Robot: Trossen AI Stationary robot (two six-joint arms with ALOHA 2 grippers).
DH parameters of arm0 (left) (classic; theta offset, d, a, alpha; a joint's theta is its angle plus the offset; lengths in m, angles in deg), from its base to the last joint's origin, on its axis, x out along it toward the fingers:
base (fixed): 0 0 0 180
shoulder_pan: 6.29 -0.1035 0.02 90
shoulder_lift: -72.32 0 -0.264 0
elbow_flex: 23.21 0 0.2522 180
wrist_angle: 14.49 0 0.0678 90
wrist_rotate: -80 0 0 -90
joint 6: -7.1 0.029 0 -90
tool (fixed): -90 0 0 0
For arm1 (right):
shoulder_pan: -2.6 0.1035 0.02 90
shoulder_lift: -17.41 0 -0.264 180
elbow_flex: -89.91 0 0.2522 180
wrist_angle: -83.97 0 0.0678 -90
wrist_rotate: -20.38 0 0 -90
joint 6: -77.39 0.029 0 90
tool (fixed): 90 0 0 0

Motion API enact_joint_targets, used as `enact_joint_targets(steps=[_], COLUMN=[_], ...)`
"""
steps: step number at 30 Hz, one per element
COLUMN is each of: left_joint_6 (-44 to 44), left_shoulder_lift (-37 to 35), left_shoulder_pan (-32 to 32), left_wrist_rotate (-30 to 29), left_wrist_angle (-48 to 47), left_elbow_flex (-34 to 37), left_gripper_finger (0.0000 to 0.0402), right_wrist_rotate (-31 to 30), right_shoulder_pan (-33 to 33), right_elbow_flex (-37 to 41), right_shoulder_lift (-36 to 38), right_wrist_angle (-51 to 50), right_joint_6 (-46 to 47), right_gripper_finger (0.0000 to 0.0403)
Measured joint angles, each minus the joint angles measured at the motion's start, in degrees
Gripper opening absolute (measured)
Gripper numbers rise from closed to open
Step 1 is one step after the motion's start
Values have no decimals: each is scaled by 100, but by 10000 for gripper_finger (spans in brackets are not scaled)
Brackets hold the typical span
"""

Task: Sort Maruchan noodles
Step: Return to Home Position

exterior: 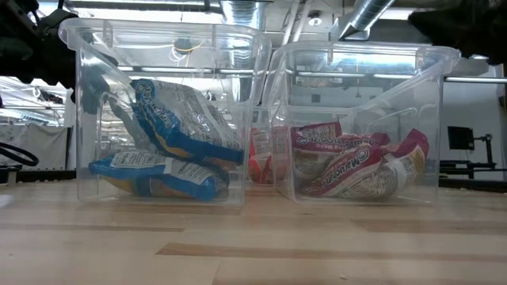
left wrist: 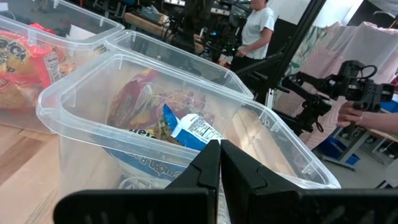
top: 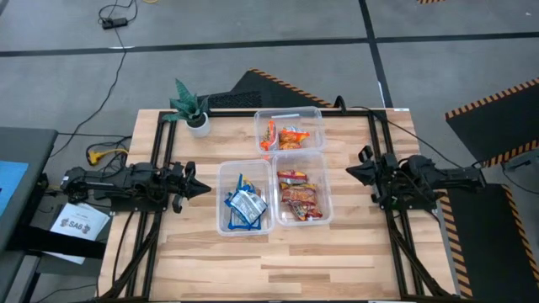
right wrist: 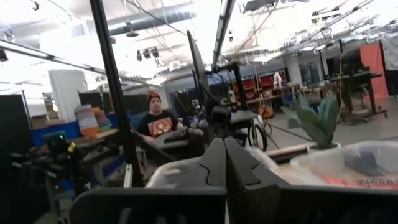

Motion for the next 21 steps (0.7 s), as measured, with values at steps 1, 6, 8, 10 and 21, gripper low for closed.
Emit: enact_joint_targets(steps=[1,6,8,10,21], left_joint_6=[0,0,0,0,0], left_shoulder_lift=[0,0,0,0,0], left_shoulder_pan=[1,2,2,0,0], left_wrist_rotate=[0,0,0,0,1], left_wrist_angle=[0,2,0,0,0], left_elbow_flex=[1,1,1,1,1], left_gripper_finger=[0,0,0,0,0], right_wrist_rotate=[0,-1,-2,-2,247], right_shoulder_pan=[0,0,0,0,0], right_elbow_flex=[94,315,315,315,315], right_shoulder_lift=[-2,0,-10,0,-150], right_wrist_angle=[58,246,48,6,-1500], right_joint_6=[0,11,-27,-50,420], right_gripper_finger=[7,7,7,7,7])
